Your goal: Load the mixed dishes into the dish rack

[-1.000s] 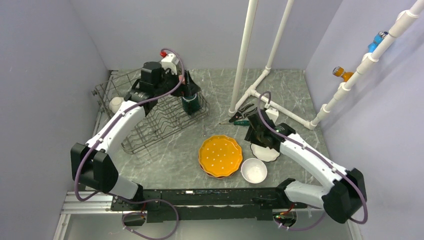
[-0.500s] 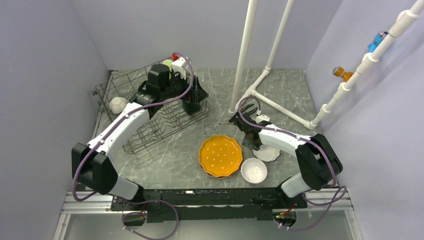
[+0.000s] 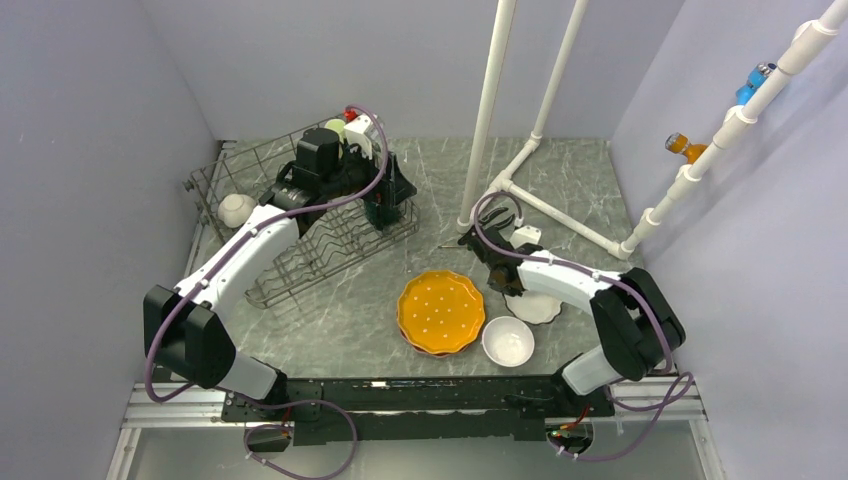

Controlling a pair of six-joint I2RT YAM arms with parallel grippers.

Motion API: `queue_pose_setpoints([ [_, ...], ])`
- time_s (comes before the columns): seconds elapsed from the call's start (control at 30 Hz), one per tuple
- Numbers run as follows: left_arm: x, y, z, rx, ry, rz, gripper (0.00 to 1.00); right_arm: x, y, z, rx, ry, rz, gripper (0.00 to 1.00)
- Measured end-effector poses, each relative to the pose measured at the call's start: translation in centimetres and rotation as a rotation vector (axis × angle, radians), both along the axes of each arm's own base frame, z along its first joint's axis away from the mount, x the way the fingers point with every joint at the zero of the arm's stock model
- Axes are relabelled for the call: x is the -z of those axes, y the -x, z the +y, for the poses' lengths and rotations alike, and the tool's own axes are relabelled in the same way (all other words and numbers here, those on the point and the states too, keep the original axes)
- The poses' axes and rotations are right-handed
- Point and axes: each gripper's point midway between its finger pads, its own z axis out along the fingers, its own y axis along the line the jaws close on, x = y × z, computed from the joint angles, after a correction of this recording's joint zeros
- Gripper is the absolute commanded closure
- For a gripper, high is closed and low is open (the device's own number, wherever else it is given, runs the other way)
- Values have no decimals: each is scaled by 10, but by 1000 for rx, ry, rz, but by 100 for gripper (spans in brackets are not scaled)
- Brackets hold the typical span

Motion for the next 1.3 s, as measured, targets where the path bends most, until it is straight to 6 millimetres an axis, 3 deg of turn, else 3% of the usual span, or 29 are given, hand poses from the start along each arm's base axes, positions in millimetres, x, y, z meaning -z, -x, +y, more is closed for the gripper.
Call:
queue_pose_setpoints([
  [0.3, 5, -3, 2, -11, -24, 5, 4, -35, 0, -8, 6, -22, -84, 100],
  [0.57, 13, -4, 1, -9, -32, 25, 4, -110, -9, -7, 19, -176, -348, 100],
  [0.8, 16, 0, -8, 35, -13, 42, 3, -169, 0, -11, 79, -396, -587, 100],
  [1.03, 8, 31, -57, 209, 63, 42, 1, -199, 2, 6, 129, -631, -664, 100],
  [1.3, 29, 106, -126, 398, -3, 3, 1, -209, -1, 35, 171, -889, -666, 100],
])
